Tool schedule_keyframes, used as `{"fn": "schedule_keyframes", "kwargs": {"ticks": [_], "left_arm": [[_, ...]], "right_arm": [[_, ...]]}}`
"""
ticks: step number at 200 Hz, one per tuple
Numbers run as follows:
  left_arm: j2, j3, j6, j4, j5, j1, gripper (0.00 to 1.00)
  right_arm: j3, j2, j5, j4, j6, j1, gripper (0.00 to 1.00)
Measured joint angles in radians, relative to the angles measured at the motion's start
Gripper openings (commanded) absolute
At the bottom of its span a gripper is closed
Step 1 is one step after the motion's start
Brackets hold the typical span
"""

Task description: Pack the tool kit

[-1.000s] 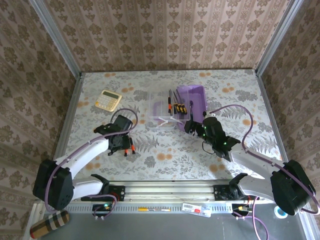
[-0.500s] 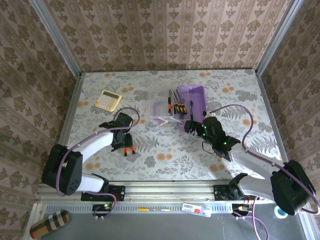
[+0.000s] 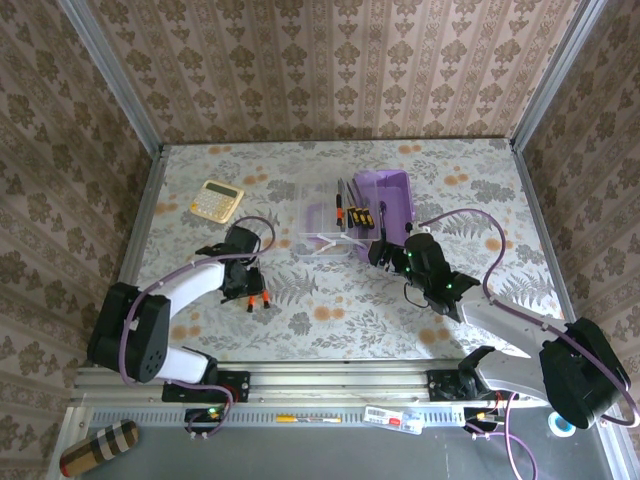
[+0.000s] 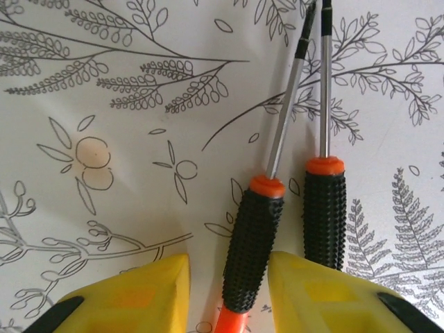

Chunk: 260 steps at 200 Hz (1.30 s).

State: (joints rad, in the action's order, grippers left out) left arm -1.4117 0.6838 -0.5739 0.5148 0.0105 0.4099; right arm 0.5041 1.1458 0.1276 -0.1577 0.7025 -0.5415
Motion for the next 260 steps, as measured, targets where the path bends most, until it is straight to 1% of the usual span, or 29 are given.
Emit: {"fn": "schedule_keyframes", "kwargs": {"ticks": [17,48,72,107,151,176,194,209,227,260], "left_arm": [[-0.011,0.000,0.000,-0.005,0.000,-0.007,0.32],[-0.014,0.000,-0.003,-0.002,0.008,-0.013,0.21],[-0.011,0.000,-0.008,0.005,0.016,-0.014,0.15],[0.011,0.000,-0.010,0.011,0.019,-0.014,0.11],[0.116,0.052,-0.009,0.090,0.041,-0.014,0.11],[0.162,0.146,-0.005,0.145,0.051,-0.014,0.11],[0.161,0.232,0.002,0.173,0.053,-0.009,0.10],[0.139,0.317,0.006,0.196,0.056,0.012,0.10],[0.075,0.440,0.011,0.217,0.062,0.064,0.10],[-0.112,0.694,0.033,0.232,0.061,0.167,0.10]], "right_arm": [[0.000,0.001,0.000,0.000,0.000,0.000,0.81],[0.000,0.001,0.000,0.001,0.000,0.000,0.81],[0.000,0.001,0.000,0.001,0.000,0.000,0.81],[0.000,0.001,-0.001,0.000,0.000,0.000,0.81],[0.022,0.029,-0.046,-0.020,-0.013,-0.010,0.81],[0.035,0.043,-0.056,-0.023,-0.019,-0.014,0.81],[0.037,0.046,-0.056,-0.023,-0.019,-0.016,0.81],[0.037,0.046,-0.053,-0.023,-0.019,-0.016,0.82],[0.037,0.045,-0.045,-0.022,-0.019,-0.016,0.82],[0.037,0.038,-0.026,-0.018,-0.019,-0.016,0.82]]}}
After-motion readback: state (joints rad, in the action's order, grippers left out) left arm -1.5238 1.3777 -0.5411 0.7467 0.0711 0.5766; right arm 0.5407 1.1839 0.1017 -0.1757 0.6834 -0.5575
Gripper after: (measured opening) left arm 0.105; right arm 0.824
